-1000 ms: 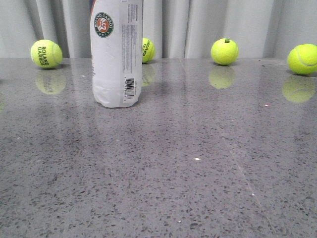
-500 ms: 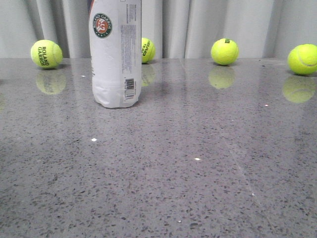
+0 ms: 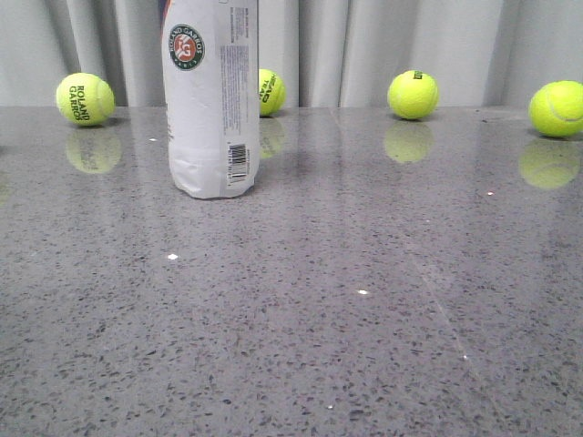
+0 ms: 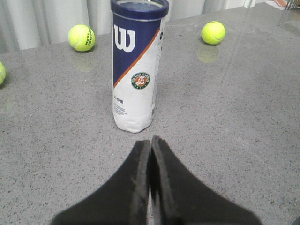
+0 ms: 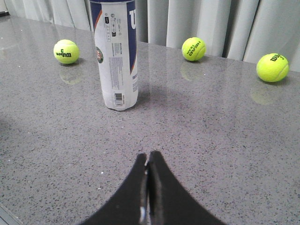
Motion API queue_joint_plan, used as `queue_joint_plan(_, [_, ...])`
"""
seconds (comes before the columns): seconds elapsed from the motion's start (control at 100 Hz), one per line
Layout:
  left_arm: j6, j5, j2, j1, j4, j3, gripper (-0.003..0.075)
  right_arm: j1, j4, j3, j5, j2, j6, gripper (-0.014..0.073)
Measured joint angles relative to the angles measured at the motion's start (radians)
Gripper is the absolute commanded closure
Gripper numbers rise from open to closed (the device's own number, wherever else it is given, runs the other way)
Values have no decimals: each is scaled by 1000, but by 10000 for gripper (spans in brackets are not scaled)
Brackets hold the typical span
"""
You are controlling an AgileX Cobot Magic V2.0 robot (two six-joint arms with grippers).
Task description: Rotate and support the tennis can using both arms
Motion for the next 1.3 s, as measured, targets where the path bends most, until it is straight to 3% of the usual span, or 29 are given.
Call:
queue_joint_plan(0.29, [0, 0, 0, 0, 53, 5, 740, 0, 0, 0, 0, 0, 0, 662])
queue_joint_plan(0.44, [-3, -64, -8, 11, 122, 39, 740, 0, 0, 0, 0, 0, 0, 662])
queue_joint_plan(0.68, [-22, -246, -122, 228, 153, 189, 740, 0, 0, 0, 0, 0, 0, 662])
queue_joint_plan(0.96, [-25, -520, -352, 461, 122, 510, 740, 0, 0, 0, -2, 0, 0, 662])
queue_joint_plan(1.18, [-25, -608, -487, 527, 120, 752, 740, 0, 0, 0, -4, 0, 0, 662])
queue_joint_plan(1.3, [-25, -654, -487, 527, 120, 756, 740, 0, 0, 0, -4, 0, 0, 662])
